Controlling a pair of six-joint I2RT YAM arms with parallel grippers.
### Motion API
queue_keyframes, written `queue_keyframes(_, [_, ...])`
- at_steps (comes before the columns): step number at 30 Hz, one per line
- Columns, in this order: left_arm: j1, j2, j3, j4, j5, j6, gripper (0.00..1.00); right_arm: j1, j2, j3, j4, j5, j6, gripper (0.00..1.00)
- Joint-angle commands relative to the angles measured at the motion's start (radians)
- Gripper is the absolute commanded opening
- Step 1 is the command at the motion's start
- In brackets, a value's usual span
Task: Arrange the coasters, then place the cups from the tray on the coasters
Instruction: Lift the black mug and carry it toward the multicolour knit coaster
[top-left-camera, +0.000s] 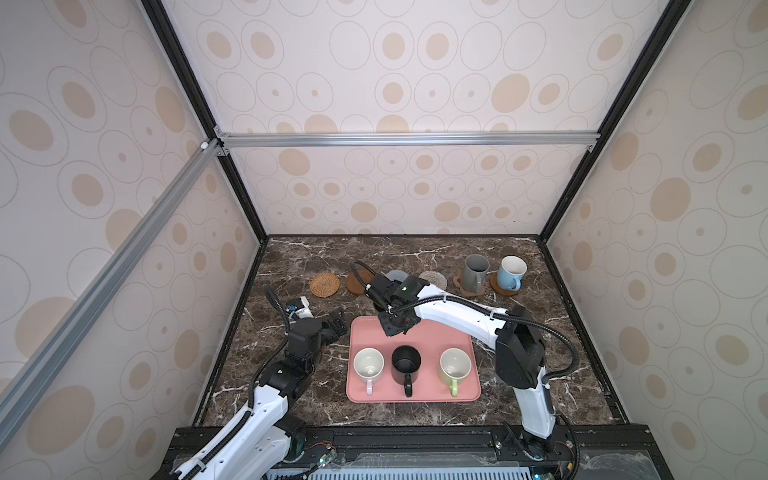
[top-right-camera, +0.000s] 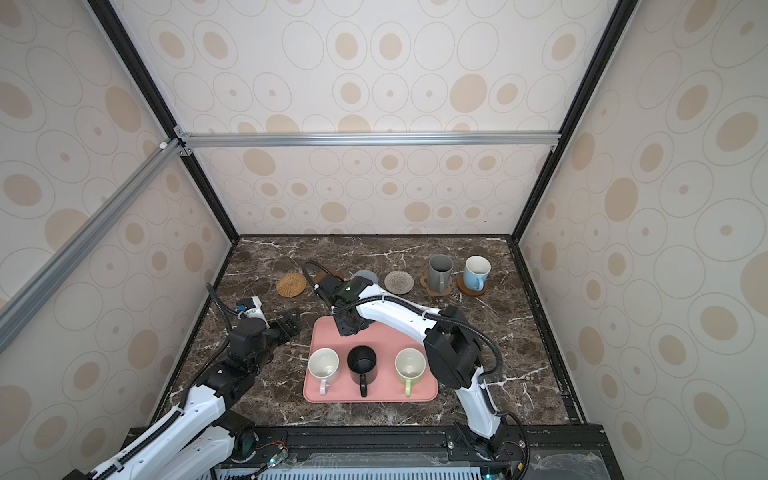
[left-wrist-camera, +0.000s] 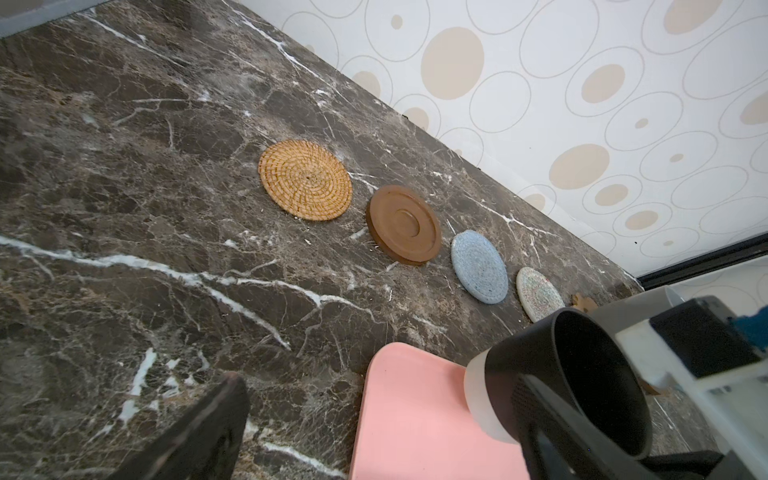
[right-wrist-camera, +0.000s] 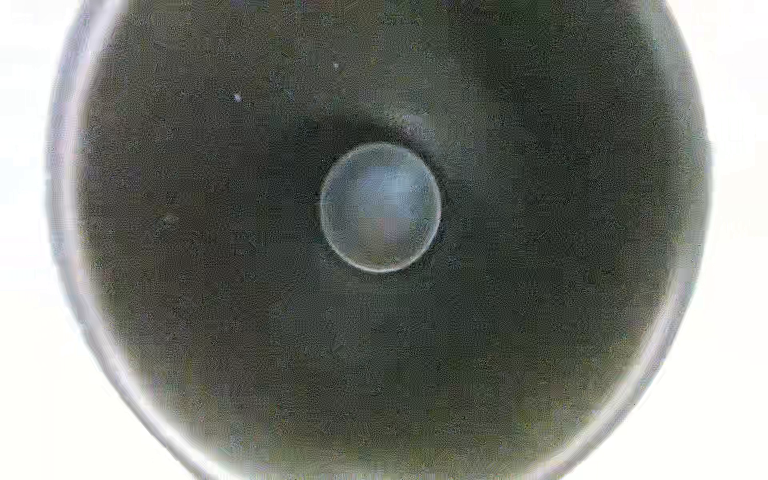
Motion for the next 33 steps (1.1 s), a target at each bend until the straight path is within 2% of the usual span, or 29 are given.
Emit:
queue_keyframes(1, [-0.007,0.009,0.018,0.016,-0.004,0.025,1.0,-0.013,-0.064,0.035,0.018,0.06,0.009,0.12])
queue_keyframes(33, [-0.006,0.064,0.056,0.031,0.028,0.057,1.0,-0.223,-0.108,-0.068,0.153,0.11,0.009,0.11])
